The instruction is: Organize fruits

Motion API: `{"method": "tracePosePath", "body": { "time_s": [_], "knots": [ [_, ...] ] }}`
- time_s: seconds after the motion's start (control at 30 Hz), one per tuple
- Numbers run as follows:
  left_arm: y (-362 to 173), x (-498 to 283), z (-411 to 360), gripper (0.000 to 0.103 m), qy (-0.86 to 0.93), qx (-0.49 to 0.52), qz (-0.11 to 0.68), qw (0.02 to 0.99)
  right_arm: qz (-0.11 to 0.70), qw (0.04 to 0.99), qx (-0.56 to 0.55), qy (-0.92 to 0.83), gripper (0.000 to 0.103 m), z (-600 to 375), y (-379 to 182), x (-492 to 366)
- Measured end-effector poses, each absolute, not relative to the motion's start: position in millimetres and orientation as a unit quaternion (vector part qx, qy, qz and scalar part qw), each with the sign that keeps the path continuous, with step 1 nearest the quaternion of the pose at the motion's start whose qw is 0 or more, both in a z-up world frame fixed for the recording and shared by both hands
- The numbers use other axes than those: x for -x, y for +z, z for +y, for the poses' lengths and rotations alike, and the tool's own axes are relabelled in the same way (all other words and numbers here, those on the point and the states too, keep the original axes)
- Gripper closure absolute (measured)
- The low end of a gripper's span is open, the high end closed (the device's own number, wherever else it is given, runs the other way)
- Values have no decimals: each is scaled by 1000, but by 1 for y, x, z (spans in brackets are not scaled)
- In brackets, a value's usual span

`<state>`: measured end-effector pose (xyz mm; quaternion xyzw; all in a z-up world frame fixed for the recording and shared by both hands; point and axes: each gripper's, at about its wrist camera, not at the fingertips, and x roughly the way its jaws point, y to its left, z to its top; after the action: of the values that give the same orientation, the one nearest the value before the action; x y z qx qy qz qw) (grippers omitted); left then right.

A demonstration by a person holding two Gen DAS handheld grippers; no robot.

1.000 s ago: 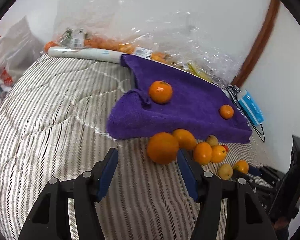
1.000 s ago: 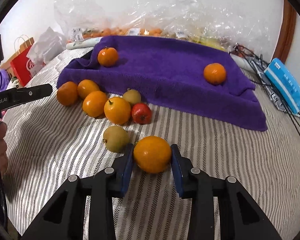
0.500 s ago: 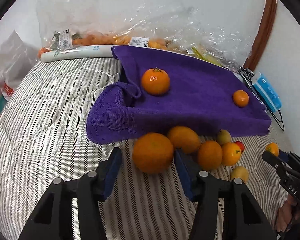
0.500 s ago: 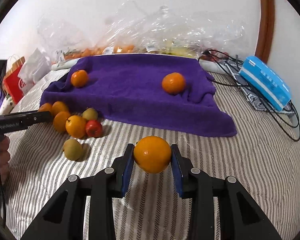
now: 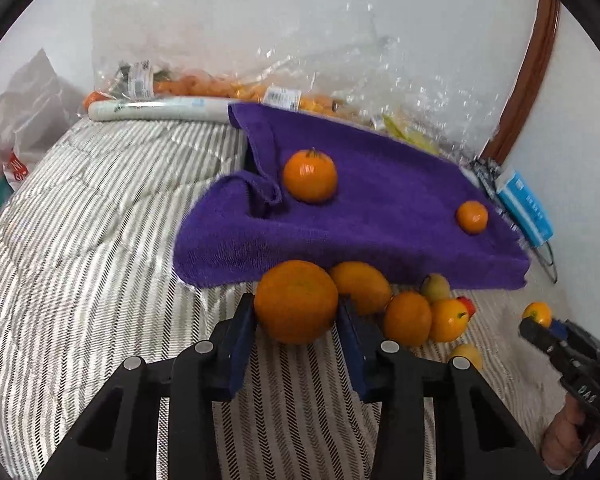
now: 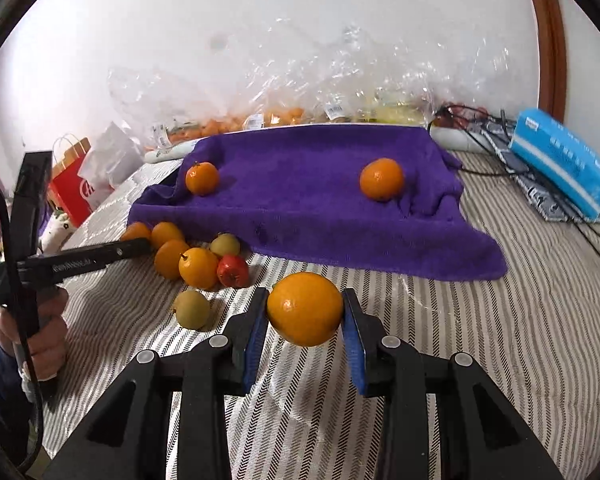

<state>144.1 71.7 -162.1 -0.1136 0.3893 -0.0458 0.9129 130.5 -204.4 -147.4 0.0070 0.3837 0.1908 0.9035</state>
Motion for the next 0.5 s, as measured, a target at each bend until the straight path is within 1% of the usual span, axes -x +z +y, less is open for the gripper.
{"method": "tracePosePath", "body": {
  "time_s": [0.5],
  "knots": [
    [-145,-127,64,65,-49,95,328,938,385,905,-18,181,67,-211,-148,-131]
  ]
}}
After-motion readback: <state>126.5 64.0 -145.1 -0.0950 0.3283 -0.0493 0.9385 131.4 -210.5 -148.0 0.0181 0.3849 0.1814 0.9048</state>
